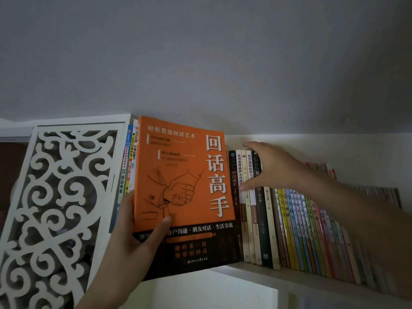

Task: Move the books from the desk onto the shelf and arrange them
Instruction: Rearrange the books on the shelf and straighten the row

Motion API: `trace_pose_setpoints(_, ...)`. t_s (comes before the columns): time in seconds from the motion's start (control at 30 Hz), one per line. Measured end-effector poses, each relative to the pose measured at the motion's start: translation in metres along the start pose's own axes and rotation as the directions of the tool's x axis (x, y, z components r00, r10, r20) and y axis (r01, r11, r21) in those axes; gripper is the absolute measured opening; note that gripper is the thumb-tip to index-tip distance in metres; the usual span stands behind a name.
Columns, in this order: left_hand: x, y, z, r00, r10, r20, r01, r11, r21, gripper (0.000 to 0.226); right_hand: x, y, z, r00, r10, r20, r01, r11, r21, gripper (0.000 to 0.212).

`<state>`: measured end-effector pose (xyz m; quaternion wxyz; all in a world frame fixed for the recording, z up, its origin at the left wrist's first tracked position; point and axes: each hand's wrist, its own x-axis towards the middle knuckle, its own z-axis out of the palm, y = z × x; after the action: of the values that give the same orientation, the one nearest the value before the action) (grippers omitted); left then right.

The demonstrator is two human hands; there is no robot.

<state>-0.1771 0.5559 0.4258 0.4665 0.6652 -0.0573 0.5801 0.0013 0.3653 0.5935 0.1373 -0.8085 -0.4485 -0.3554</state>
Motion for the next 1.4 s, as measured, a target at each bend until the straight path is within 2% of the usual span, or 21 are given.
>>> trace_pose_setpoints(0.07, 0.000, -0.005, 0.008, 1.000, -0.002, 0.023, 0.002, 1.000, 0.017, 0.050, 0.005, 0.000, 0.001, 1.000, -0.008, -0.007, 0.008, 1.000, -0.001, 0.112)
trace_pose_setpoints(0.13, -0.002, -0.011, 0.015, 1.000, 0.004, 0.031, -0.005, 0.999, 0.049, 0.050, 0.011, -0.002, 0.000, 0.999, -0.043, -0.002, 0.043, 0.998, -0.036, 0.091)
trace_pose_setpoints(0.2, -0.003, -0.012, 0.019, 1.000, 0.013, 0.022, -0.014, 0.997, 0.074, 0.051, 0.017, -0.006, -0.001, 0.997, -0.081, 0.020, 0.082, 0.994, -0.075, 0.082)
trace_pose_setpoints(0.33, 0.000, -0.009, 0.018, 0.999, 0.053, 0.006, -0.053, 0.987, 0.152, 0.052, 0.021, -0.007, 0.001, 0.995, -0.093, 0.020, 0.095, 0.992, -0.088, 0.088)
trace_pose_setpoints(0.5, 0.001, -0.004, 0.021, 0.997, 0.075, 0.002, -0.074, 0.977, 0.199, 0.054, 0.017, -0.003, -0.001, 0.995, -0.100, 0.005, 0.099, 0.982, -0.158, 0.085)
trace_pose_setpoints(0.7, 0.000, 0.000, 0.020, 0.994, 0.102, 0.030, -0.106, 0.970, 0.219, 0.049, 0.015, -0.001, 0.006, 0.991, -0.093, -0.098, 0.074, 0.981, -0.181, 0.075)
trace_pose_setpoints(0.87, -0.003, 0.004, 0.021, 0.992, 0.119, 0.033, -0.123, 0.974, 0.192, 0.047, 0.011, 0.004, 0.012, 0.987, -0.070, -0.144, 0.065, 0.997, -0.036, 0.068)
trace_pose_setpoints(1.0, -0.002, 0.007, 0.026, 0.993, 0.117, 0.029, -0.121, 0.976, 0.179, 0.046, 0.010, 0.009, 0.014, 0.982, -0.079, -0.169, 0.079, 0.997, -0.011, 0.064)
trace_pose_setpoints(1.1, 0.005, 0.008, 0.028, 0.997, 0.074, 0.029, -0.078, 0.989, 0.127, 0.049, 0.009, 0.011, 0.013, 0.984, -0.081, -0.157, 0.082, 0.997, 0.002, 0.060)
trace_pose_setpoints(1.2, 0.017, 0.005, 0.020, 0.995, -0.058, 0.077, 0.059, 0.998, -0.006, 0.060, 0.008, 0.013, 0.012, 0.986, -0.087, -0.142, 0.089, 0.996, 0.007, 0.058)
trace_pose_setpoints(1.27, 0.026, 0.006, 0.014, 0.974, -0.170, 0.149, 0.188, 0.975, -0.117, 0.081, 0.008, 0.014, 0.010, 0.987, -0.086, -0.134, 0.089, 0.996, 0.018, 0.060)
trace_pose_setpoints(1.33, 0.034, 0.007, 0.008, 0.951, -0.248, 0.185, 0.273, 0.954, -0.124, 0.094, 0.008, 0.015, 0.009, 0.988, -0.081, -0.131, 0.085, 0.996, 0.024, 0.062)
trace_pose_setpoints(1.4, 0.039, 0.008, 0.006, 0.953, -0.247, 0.178, 0.267, 0.959, -0.095, 0.077, 0.007, 0.015, 0.010, 0.986, -0.079, -0.149, 0.082, 0.997, 0.010, 0.063)
